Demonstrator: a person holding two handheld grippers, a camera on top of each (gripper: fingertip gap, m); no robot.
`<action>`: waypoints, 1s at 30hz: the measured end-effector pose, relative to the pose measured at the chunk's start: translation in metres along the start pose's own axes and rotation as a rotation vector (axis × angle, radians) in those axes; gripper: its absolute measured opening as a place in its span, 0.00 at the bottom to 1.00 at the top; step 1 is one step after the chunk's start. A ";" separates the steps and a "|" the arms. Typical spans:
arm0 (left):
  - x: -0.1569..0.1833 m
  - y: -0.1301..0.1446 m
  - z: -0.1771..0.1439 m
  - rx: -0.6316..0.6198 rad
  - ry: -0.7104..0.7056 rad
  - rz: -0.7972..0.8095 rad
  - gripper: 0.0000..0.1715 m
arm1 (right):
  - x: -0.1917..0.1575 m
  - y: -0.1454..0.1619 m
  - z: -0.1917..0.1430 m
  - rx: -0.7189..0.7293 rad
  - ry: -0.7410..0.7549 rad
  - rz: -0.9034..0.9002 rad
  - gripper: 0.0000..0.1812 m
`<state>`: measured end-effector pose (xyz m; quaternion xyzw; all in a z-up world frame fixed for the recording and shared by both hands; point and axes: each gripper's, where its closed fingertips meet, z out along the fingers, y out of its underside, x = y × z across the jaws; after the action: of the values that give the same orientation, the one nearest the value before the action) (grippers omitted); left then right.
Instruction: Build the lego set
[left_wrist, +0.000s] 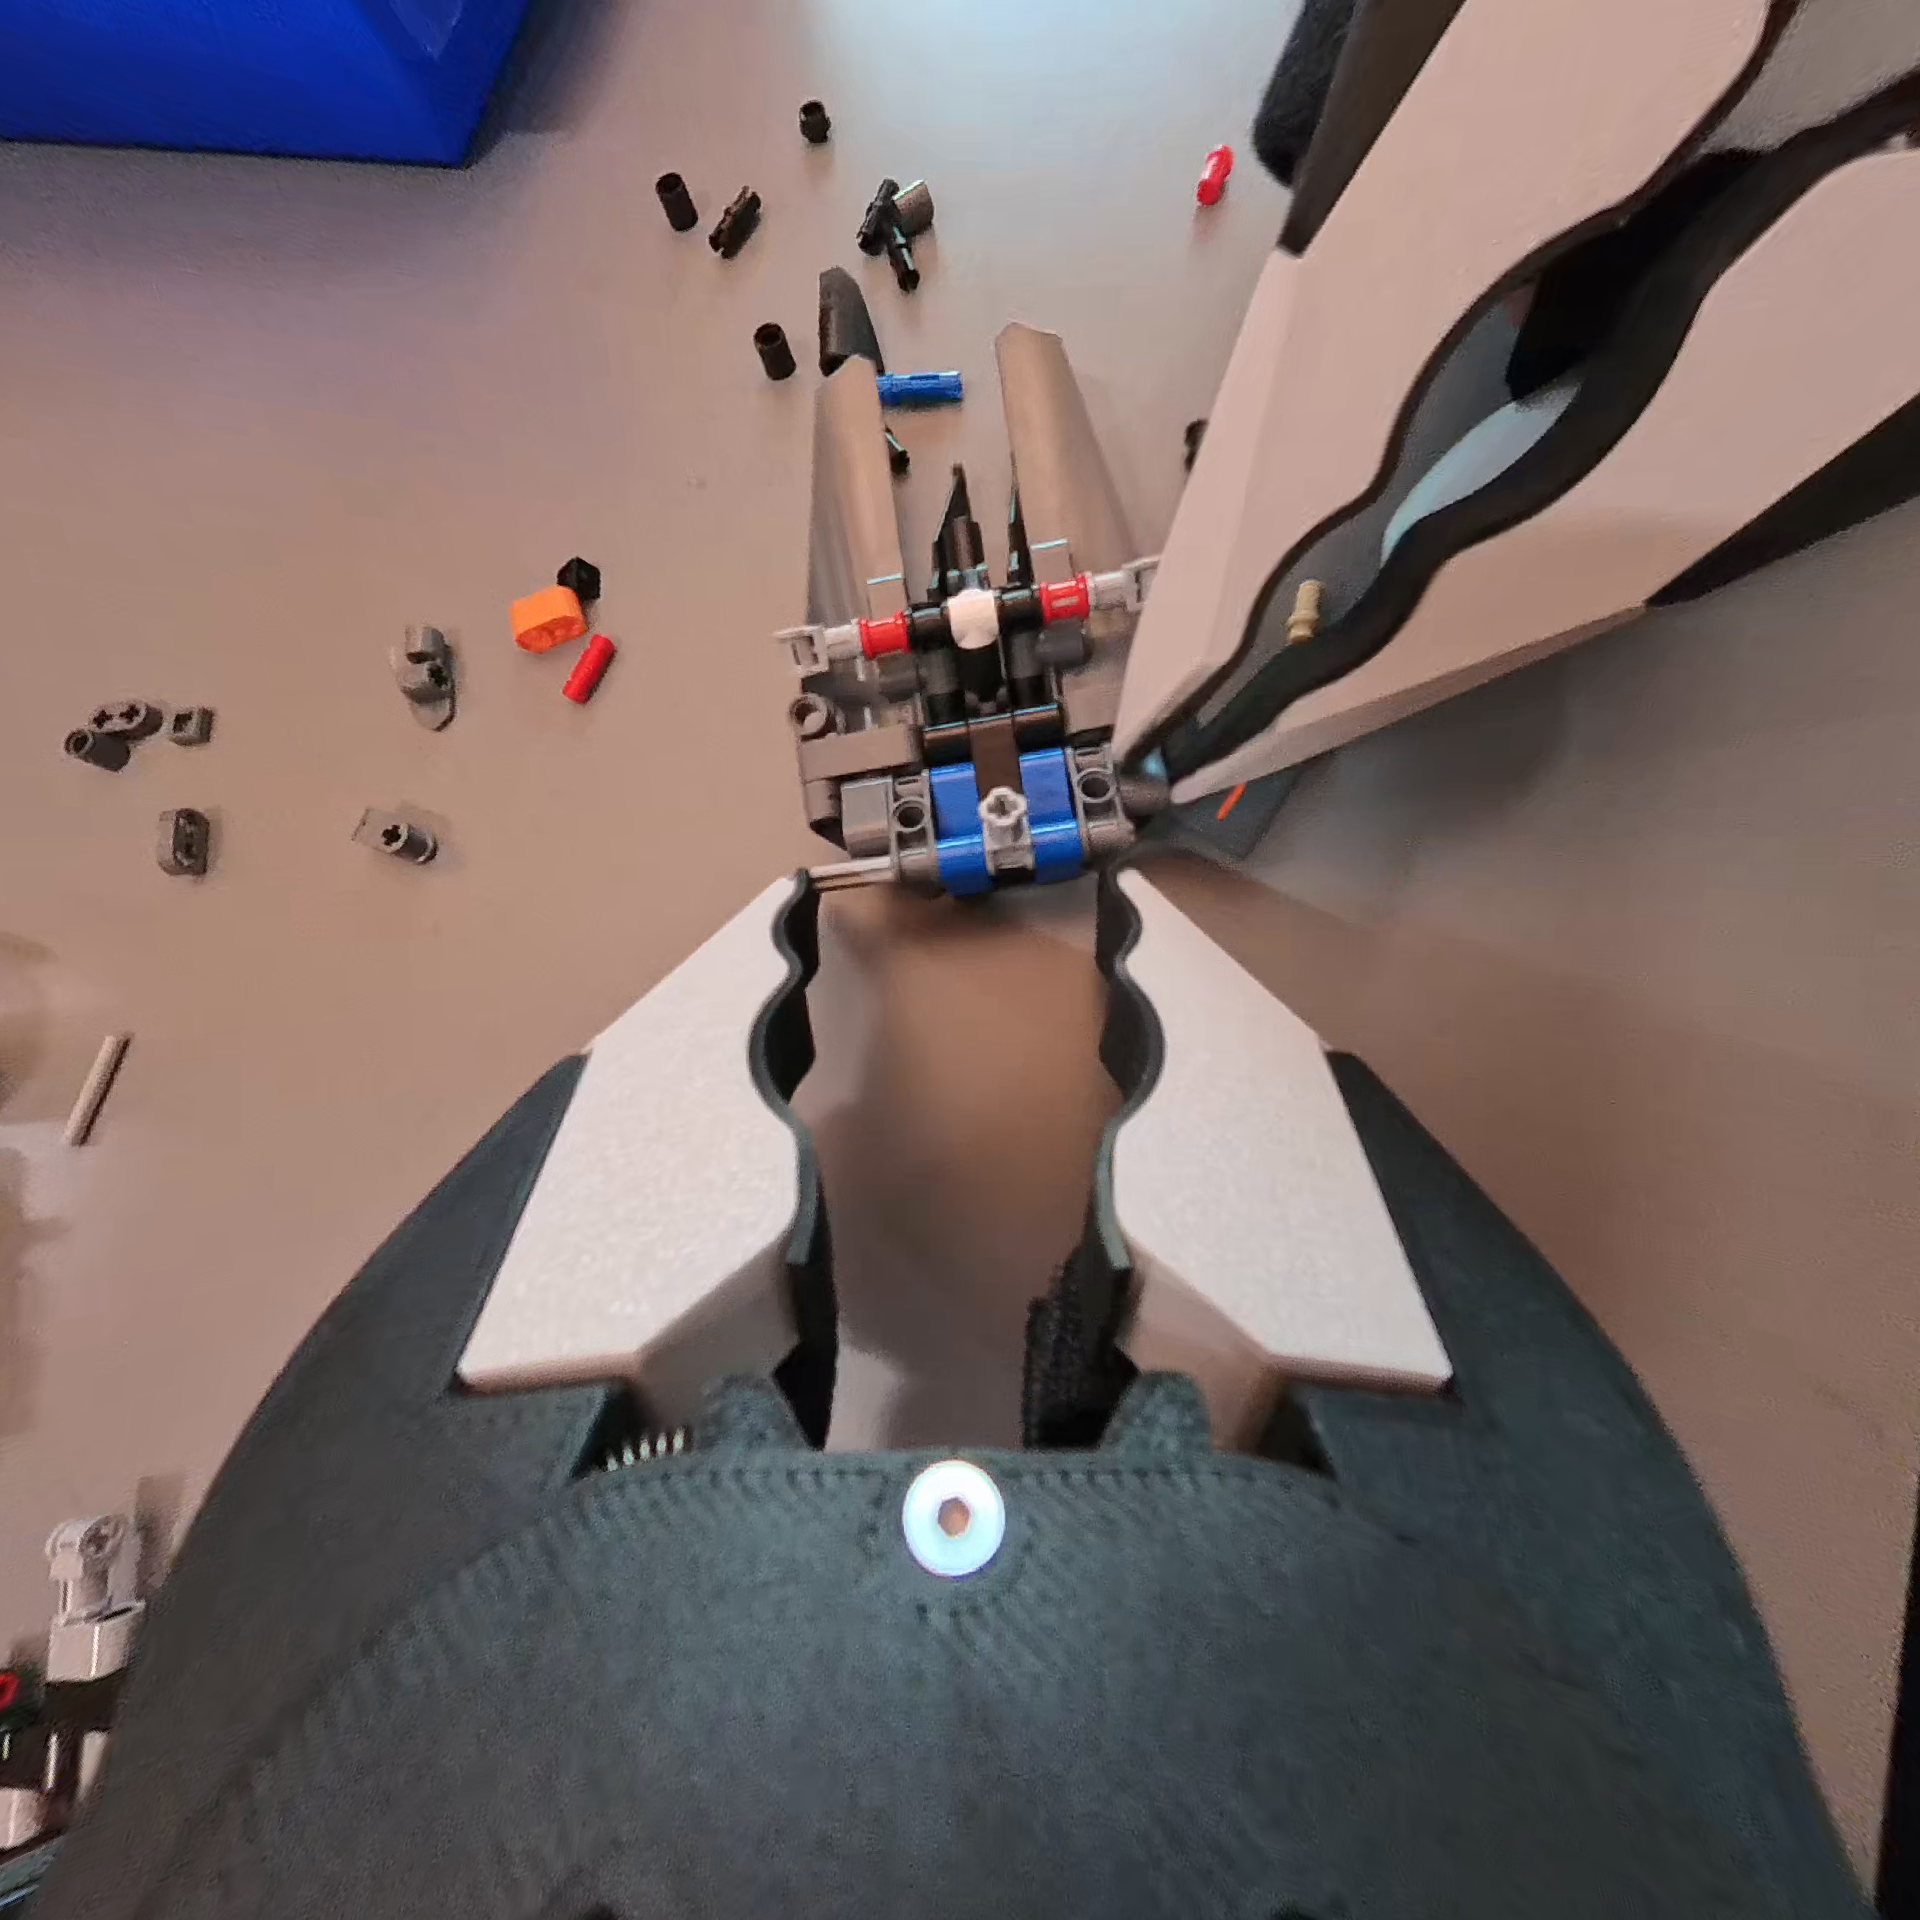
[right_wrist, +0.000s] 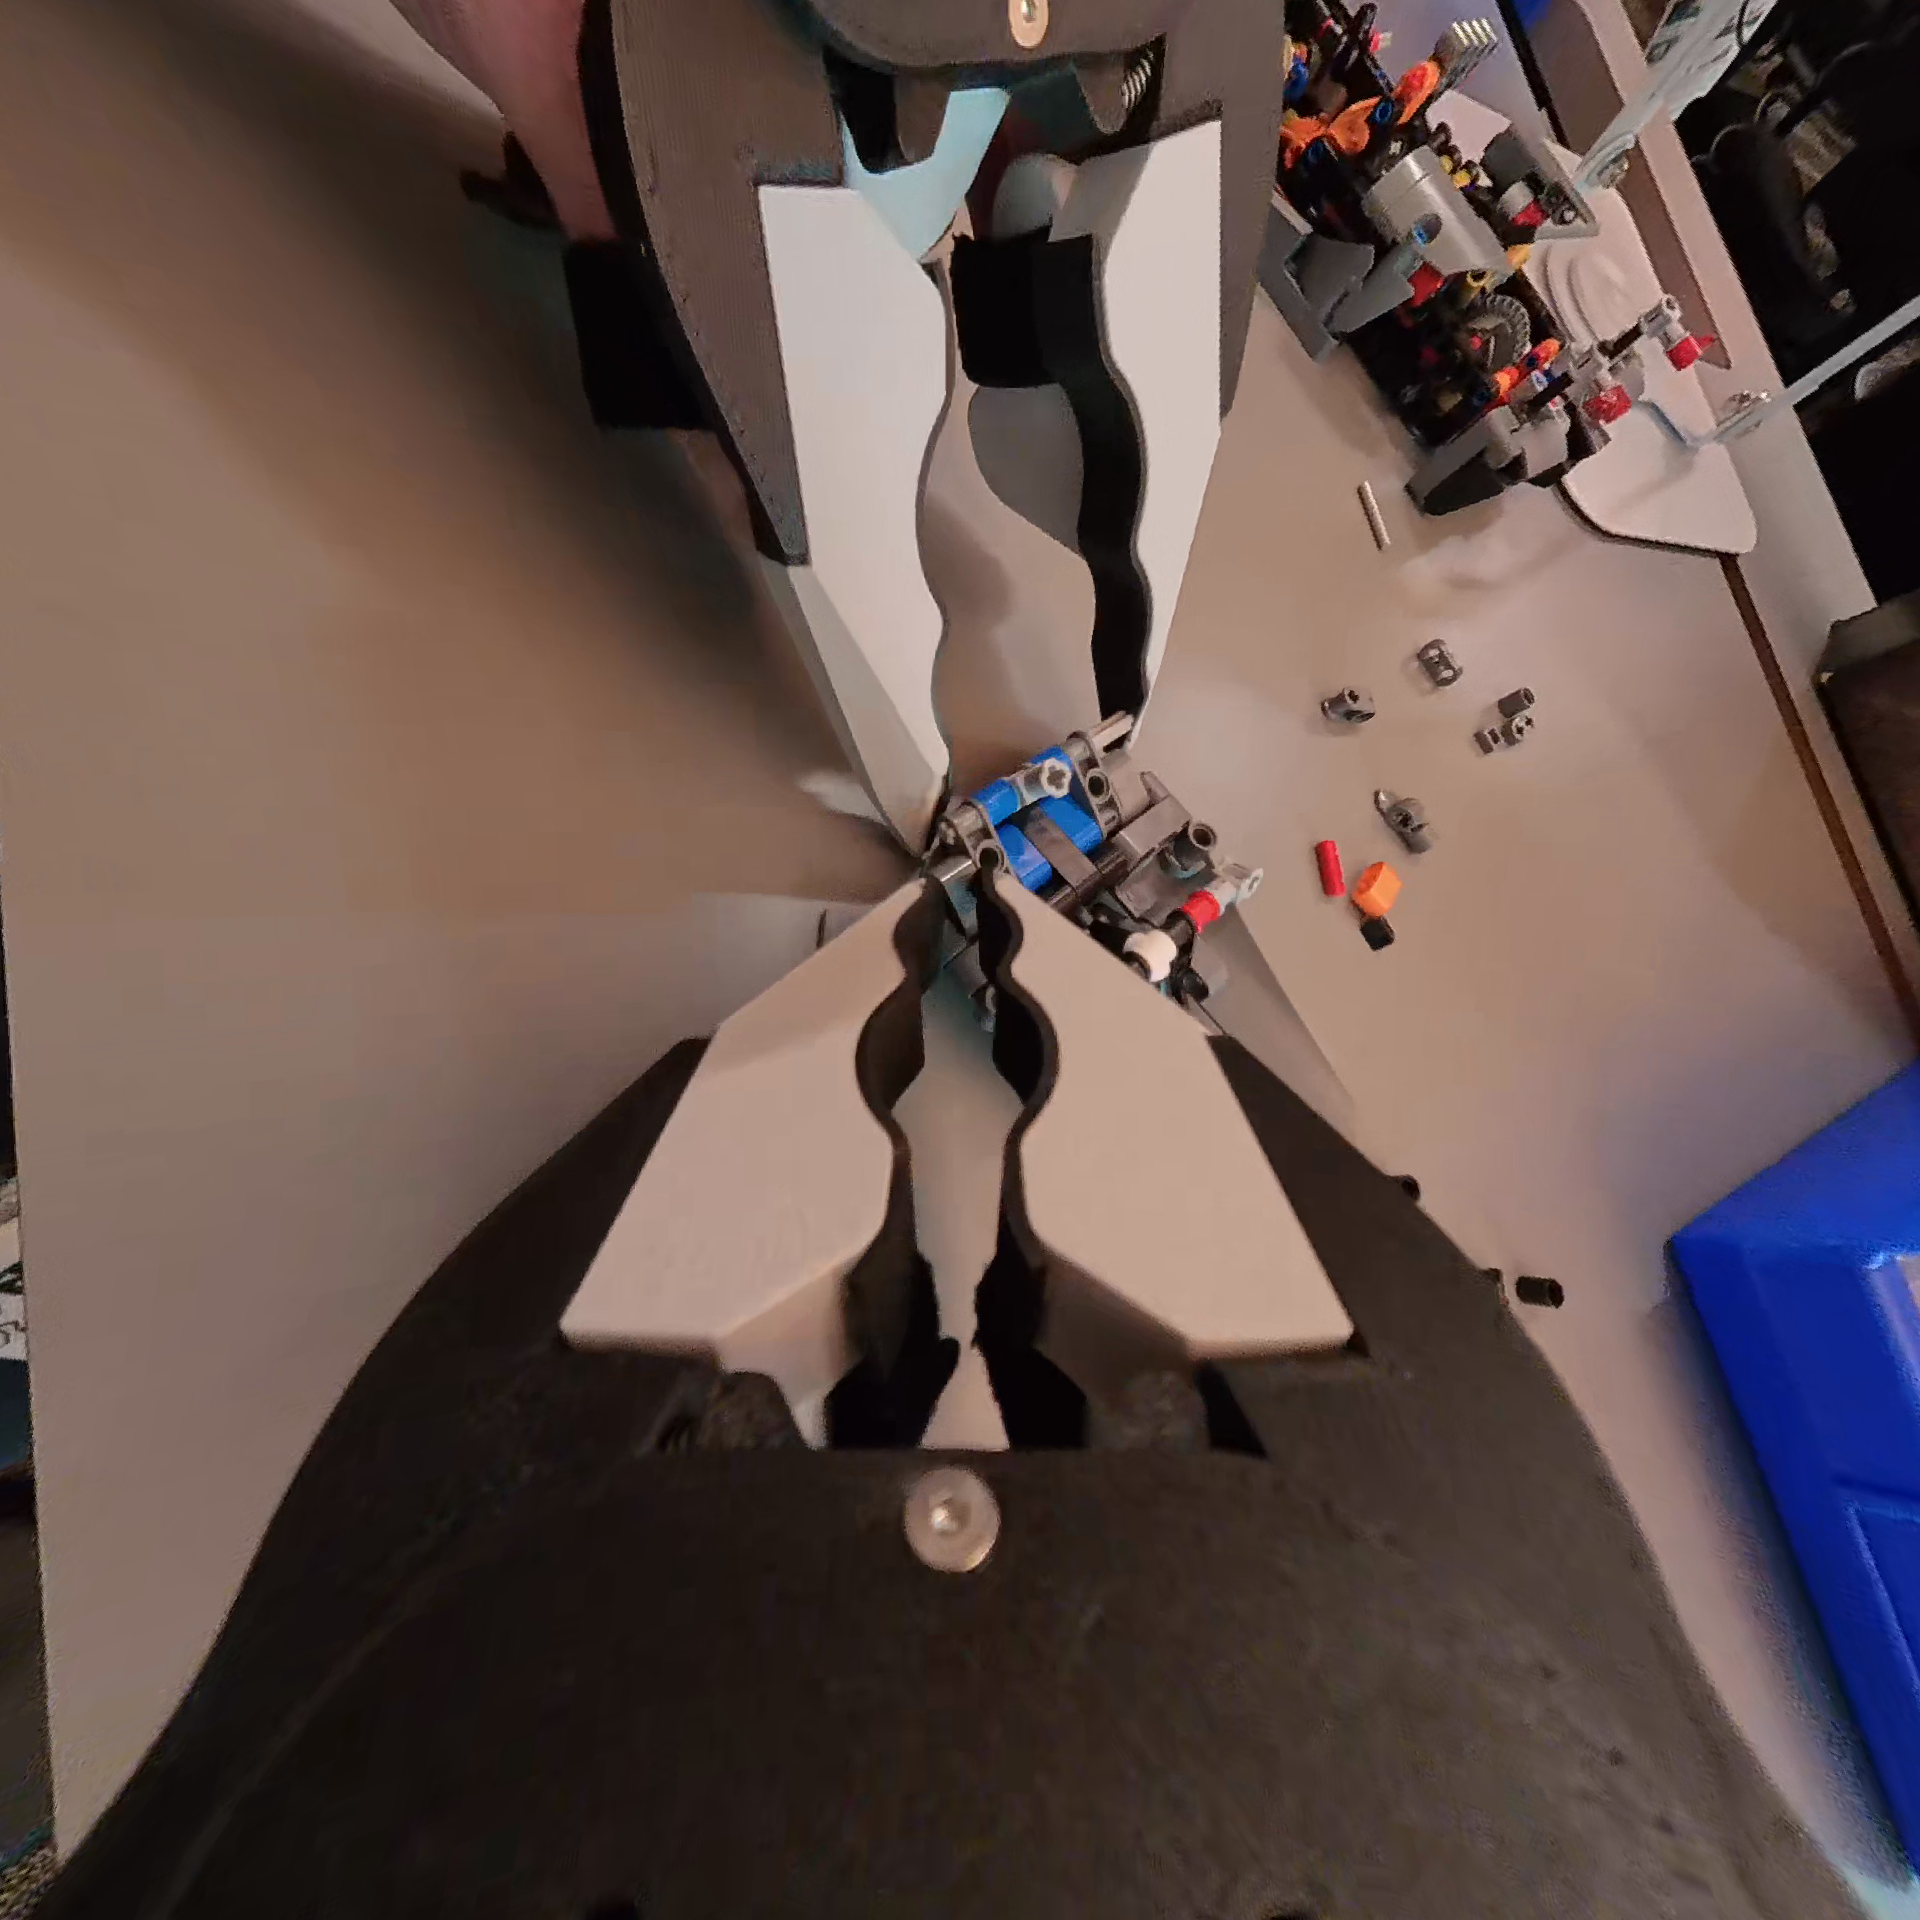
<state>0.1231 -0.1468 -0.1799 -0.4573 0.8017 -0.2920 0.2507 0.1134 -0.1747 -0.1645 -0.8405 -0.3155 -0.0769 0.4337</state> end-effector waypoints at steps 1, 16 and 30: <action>-0.001 0.000 0.000 0.000 -0.005 -0.002 0.31 | 0.000 0.000 0.000 0.003 -0.008 0.010 0.02; -0.005 -0.003 0.001 0.031 -0.058 0.012 0.29 | 0.001 0.001 0.004 0.024 -0.019 0.062 0.01; -0.004 -0.009 0.004 0.047 -0.116 0.113 0.26 | -0.012 0.003 0.015 -0.008 -0.053 0.010 0.00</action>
<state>0.1327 -0.1480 -0.1757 -0.4216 0.8032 -0.2693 0.3235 0.1039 -0.1702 -0.1805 -0.8456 -0.3224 -0.0538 0.4221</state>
